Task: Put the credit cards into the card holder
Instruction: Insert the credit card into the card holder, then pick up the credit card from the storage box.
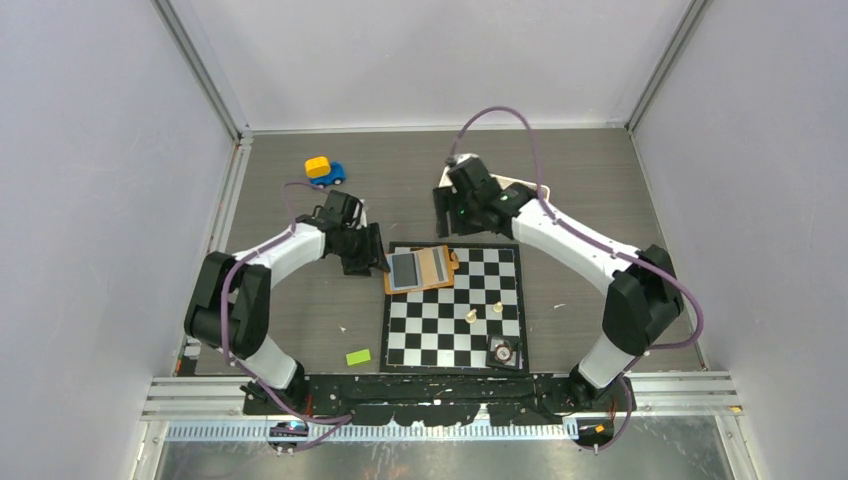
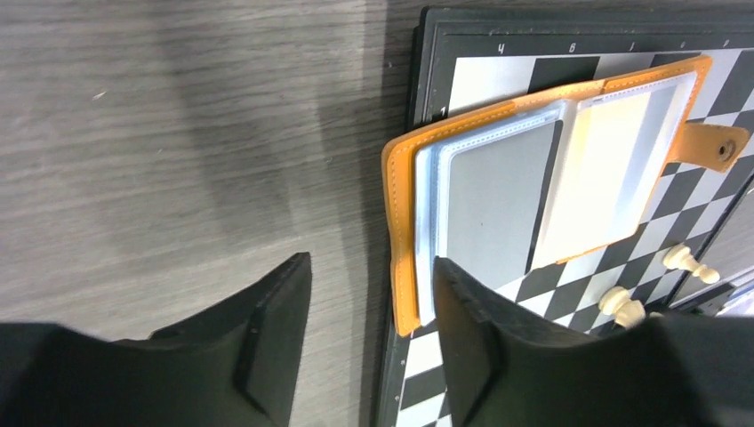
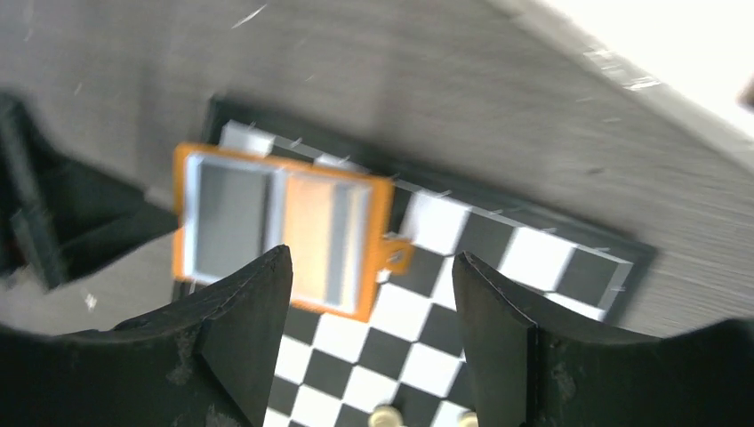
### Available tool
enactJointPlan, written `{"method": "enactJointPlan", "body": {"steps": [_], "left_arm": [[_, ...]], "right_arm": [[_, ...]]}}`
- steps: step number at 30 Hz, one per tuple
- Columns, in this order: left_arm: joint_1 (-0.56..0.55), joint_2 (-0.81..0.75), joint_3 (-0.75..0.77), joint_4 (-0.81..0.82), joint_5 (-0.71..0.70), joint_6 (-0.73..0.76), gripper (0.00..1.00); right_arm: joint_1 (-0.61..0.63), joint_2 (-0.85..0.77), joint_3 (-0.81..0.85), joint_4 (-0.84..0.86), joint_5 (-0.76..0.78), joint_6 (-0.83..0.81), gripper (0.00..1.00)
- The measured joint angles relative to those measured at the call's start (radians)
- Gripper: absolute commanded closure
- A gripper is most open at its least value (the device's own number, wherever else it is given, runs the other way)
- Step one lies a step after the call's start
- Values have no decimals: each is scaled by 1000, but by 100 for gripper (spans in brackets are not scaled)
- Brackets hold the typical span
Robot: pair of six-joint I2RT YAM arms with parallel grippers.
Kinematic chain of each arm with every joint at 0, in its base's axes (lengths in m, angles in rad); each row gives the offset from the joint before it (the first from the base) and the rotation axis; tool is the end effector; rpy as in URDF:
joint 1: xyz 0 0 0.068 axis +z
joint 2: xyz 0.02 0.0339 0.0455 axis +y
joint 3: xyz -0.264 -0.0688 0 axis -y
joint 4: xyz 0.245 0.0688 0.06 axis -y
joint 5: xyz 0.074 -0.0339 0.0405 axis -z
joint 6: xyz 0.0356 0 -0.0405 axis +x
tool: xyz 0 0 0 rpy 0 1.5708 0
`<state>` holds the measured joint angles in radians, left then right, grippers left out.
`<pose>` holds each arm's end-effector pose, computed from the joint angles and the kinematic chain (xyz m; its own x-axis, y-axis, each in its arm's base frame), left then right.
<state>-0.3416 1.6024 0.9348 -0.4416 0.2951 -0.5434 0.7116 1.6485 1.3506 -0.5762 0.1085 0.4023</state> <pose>0.2849 -0.1123 0.1761 -0.9509 -0.1869 -0.2466 -0.0574 0.8896 -0.4532 0.2771 0.2338 0.2783 -0.7681 -0.1483 -0.6230 -0.3215 0.9306 0.1748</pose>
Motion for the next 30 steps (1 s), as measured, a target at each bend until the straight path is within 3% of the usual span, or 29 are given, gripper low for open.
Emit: {"method": "enactJointPlan", "body": {"steps": [7,12,16,22,30], "left_arm": [[24,-120,68,-129,-47,31,24],[35,-221,186,-225,-85,87,19],[37,-277,262,-294,-143,162,15],[48,-298,260,-359,-269,247,15],[68,-297,218,-363,-272,272,15]], "right_arm": [[-271,2,49,-101,54,-8,29],[-428,85,134,-147,57,-8,37],[-470,177,215,-166,75,-14,44],[-509,320,338,-196,92,-31,49],[-540,406,407,-224,92,-40,54]]}}
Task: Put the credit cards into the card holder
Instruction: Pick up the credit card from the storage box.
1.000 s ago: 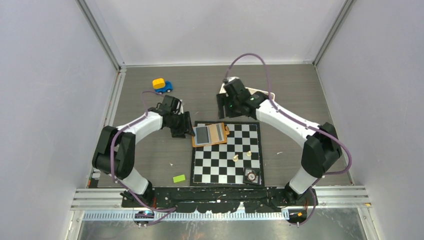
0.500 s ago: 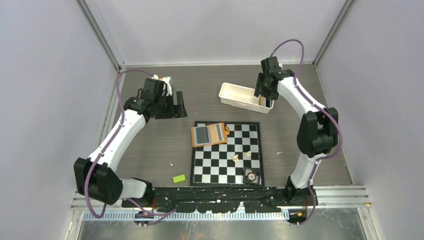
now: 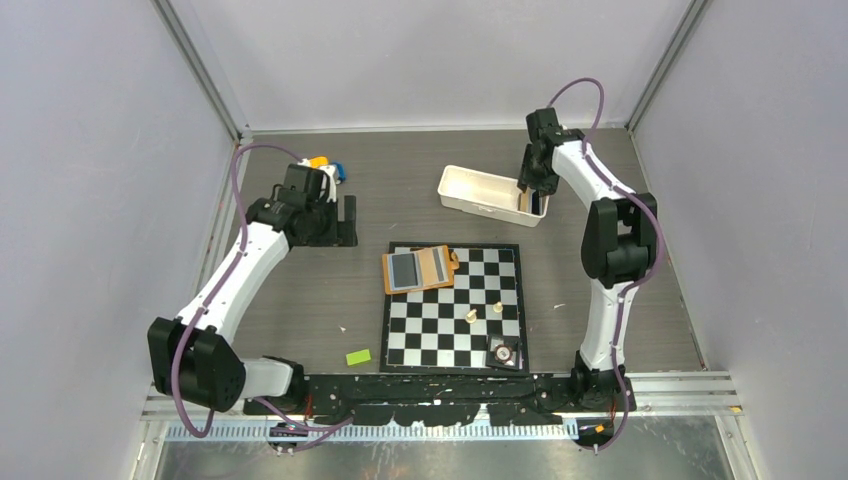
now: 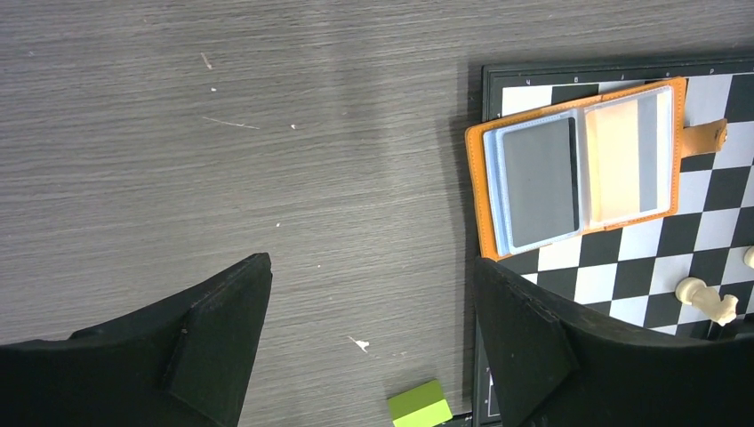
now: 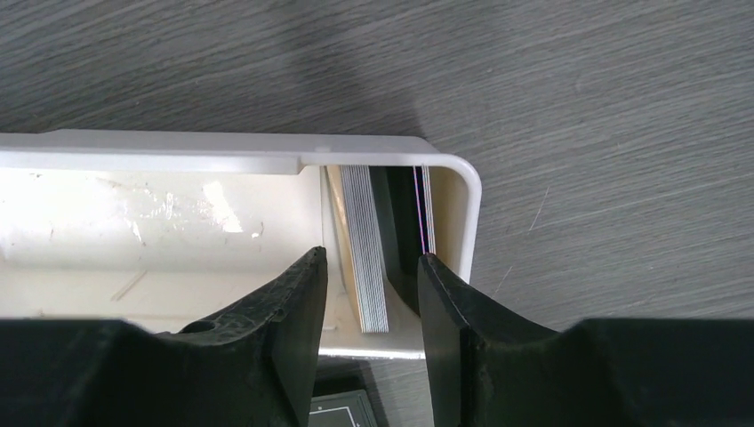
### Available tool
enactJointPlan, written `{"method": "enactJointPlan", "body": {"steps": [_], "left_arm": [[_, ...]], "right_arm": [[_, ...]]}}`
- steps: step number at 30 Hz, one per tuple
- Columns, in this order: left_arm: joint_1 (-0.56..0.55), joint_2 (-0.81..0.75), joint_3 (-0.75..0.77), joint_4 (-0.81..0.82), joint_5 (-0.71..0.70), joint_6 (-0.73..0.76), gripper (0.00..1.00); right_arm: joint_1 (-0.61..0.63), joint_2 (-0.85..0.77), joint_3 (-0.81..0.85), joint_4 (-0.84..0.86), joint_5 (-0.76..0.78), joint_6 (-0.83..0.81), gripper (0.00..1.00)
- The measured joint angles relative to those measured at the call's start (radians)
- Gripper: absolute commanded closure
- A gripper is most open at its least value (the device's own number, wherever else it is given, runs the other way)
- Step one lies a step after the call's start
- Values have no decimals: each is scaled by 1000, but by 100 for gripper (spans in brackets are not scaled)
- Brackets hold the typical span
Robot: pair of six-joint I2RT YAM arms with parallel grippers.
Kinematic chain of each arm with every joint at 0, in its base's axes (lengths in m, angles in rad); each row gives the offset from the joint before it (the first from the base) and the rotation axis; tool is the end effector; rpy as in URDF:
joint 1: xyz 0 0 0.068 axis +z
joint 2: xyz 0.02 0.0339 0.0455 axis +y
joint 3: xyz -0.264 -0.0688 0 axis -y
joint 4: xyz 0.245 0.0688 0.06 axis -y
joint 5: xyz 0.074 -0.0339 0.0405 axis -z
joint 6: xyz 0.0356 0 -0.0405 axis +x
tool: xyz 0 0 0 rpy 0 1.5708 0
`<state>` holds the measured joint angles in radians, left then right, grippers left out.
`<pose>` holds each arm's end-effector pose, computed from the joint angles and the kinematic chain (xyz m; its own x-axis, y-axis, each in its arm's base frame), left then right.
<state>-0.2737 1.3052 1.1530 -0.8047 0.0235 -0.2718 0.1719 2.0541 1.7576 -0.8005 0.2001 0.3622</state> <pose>0.2550 -0.0725 0.3008 -0.8341 -0.0446 -0.5497 0.0616 0.9830 -0.1732 0.4389 0.0690 0.2362 -0.8476 0.2053 -0.4893 0.2374 0.9714 -0.0037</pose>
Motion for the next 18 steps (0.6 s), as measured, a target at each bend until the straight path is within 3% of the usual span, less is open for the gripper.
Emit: {"method": "enactJointPlan", "body": {"steps": [9,18], "left_arm": [[21,0,-9,3,7,1,15],[26,2,-13,4,15,11,15]], "right_arm": [[-6,66,19,-2,-13,-8,61],[-10,104,28,0,-60,-12,61]]}}
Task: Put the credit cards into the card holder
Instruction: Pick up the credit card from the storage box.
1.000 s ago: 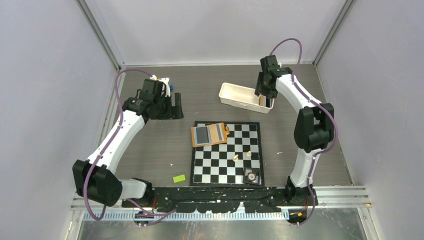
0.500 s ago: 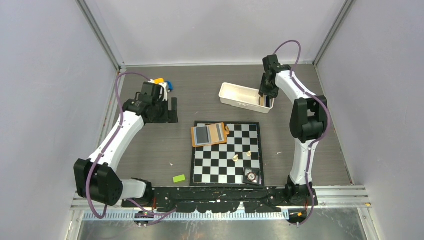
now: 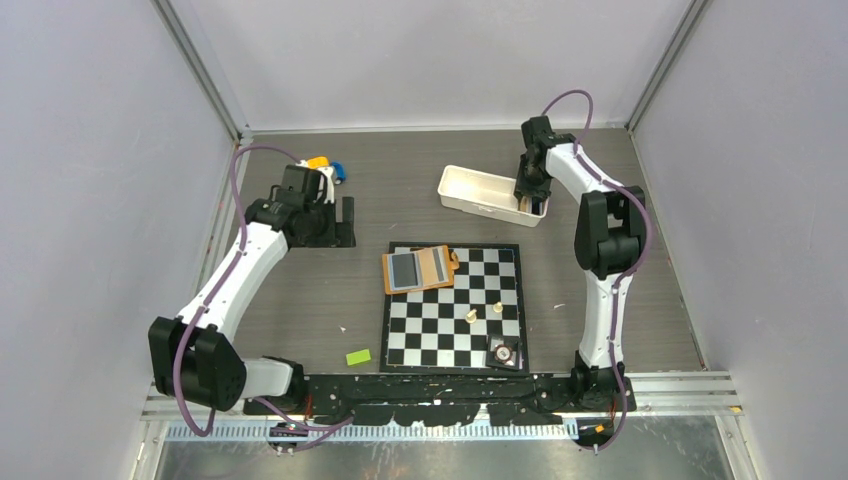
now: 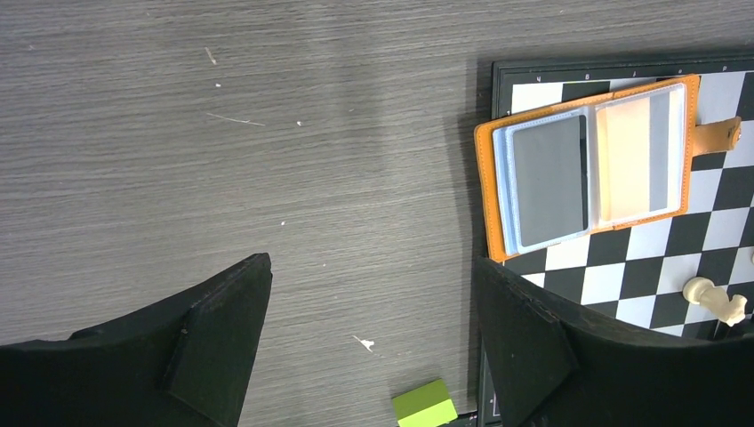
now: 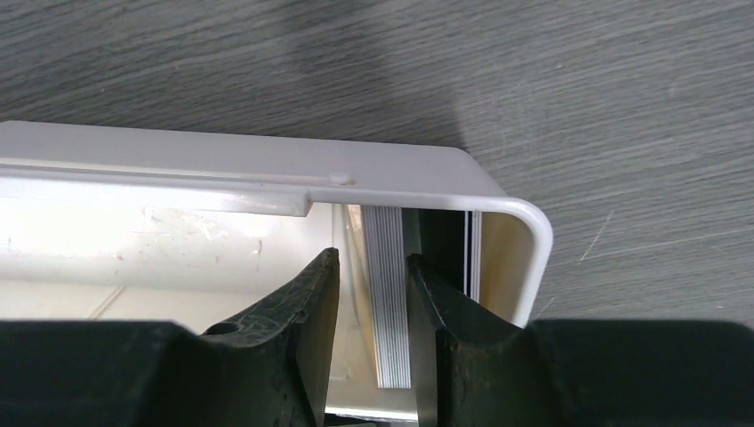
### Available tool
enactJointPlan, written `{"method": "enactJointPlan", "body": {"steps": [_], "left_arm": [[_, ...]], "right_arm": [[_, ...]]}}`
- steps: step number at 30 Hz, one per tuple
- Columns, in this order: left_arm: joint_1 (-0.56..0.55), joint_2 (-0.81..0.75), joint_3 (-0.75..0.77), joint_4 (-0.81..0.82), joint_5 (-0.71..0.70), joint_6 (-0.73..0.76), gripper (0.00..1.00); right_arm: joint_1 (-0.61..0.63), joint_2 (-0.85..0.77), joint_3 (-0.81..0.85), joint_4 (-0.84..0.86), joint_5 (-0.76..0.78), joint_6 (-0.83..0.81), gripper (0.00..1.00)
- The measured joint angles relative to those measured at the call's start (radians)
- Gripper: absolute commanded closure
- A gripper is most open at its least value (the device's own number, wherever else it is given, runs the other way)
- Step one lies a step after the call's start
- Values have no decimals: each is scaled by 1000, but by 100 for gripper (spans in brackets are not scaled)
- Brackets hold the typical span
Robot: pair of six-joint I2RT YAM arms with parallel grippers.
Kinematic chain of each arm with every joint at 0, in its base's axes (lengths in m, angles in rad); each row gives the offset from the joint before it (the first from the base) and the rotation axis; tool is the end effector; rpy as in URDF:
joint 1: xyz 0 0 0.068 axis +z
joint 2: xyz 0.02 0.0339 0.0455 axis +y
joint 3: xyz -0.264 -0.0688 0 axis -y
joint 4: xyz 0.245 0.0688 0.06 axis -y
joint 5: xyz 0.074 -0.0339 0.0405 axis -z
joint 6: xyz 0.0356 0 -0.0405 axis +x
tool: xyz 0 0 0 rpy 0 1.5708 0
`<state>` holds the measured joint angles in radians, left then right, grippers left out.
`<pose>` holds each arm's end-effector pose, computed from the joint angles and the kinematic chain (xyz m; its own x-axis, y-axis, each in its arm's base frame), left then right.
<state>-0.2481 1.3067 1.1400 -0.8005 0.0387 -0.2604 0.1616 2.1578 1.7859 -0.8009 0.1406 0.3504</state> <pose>0.2564 -0.0664 0.2967 -0.8398 -0.0527 -0.5403 0.0522 0.9828 -0.1769 0.4534 0.0689 0.1995 -0.8908 0.1991 -0.4084 0.2130 0.9770 0.0117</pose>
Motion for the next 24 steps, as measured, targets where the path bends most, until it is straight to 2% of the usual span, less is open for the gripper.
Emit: {"method": "enactJointPlan", "body": {"steps": [10,24], "left_arm": [[2,4,-1,0,7,3,15],[2,11,-2,0,8,3,15]], "right_arm": [[-8,3,1,16,-88,2,60],[-8,-45,-3,30,-101,3,63]]}}
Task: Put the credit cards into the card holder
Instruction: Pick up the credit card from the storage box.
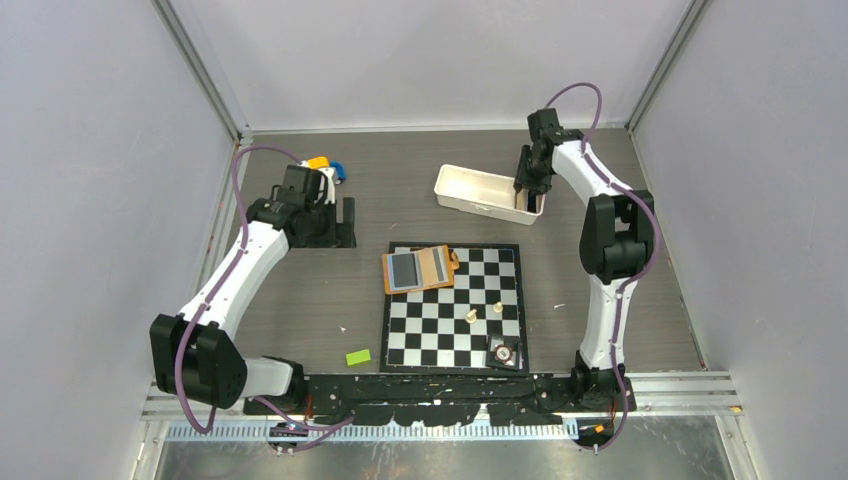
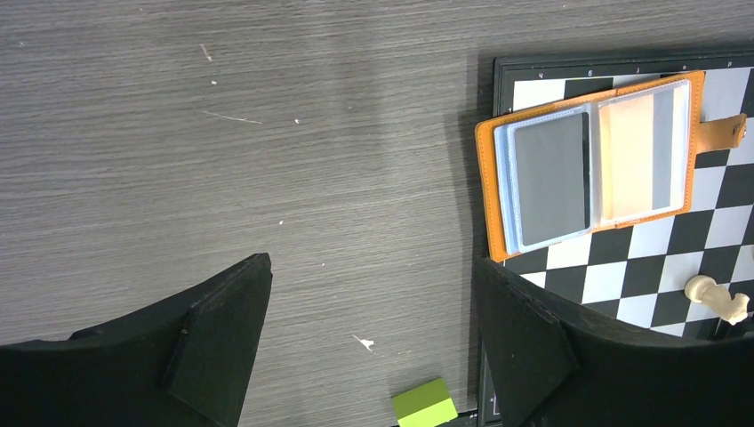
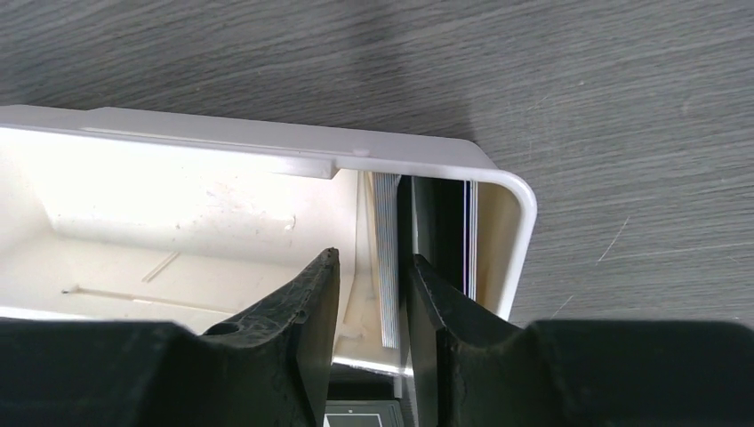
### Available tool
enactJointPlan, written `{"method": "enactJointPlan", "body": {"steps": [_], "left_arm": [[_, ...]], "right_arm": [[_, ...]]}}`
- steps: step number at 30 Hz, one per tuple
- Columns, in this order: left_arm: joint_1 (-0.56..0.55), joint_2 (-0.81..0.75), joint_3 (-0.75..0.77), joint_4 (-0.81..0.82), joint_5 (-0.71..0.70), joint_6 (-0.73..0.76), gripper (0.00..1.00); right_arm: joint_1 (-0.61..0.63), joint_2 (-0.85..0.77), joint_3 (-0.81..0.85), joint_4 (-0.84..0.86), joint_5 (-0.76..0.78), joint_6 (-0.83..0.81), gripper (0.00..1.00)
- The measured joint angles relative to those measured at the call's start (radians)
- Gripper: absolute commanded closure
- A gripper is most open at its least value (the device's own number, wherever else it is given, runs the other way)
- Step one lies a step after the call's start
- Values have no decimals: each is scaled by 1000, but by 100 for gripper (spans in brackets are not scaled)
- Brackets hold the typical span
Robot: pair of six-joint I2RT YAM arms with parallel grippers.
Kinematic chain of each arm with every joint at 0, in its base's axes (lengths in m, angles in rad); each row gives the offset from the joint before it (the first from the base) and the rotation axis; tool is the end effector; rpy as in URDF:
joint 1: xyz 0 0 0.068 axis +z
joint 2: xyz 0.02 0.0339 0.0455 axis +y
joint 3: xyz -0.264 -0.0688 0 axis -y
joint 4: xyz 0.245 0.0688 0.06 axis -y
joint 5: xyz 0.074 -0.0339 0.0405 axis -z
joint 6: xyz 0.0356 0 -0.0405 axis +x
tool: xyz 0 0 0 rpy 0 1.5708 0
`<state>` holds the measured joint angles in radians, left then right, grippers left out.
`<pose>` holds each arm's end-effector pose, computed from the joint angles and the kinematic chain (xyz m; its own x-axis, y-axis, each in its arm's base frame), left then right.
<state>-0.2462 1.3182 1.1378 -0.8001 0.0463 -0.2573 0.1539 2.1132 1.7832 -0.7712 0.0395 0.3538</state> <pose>0.2583 -0.0666 0.2932 -0.8475 -0.0491 -0.5285 0.0546 0.9824 -0.1788 0.4519 0.0687 0.2193 -0.8736 0.2148 -0.4367 0.1782 0.9762 0.1238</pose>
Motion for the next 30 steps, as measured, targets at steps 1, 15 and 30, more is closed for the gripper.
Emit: {"method": "enactJointPlan", "body": {"steps": [1,15,30], "left_arm": [[0,0,0,0,0,0,15],[0,6,0,0,8,0,15],[0,3,-2,17,81,-32,20]], "right_arm": [[0,-5,0,0,0,0,65],[0,-13,-2,2,37,-5,95],[6,-227,-15,-69,167,-13,100]]}}
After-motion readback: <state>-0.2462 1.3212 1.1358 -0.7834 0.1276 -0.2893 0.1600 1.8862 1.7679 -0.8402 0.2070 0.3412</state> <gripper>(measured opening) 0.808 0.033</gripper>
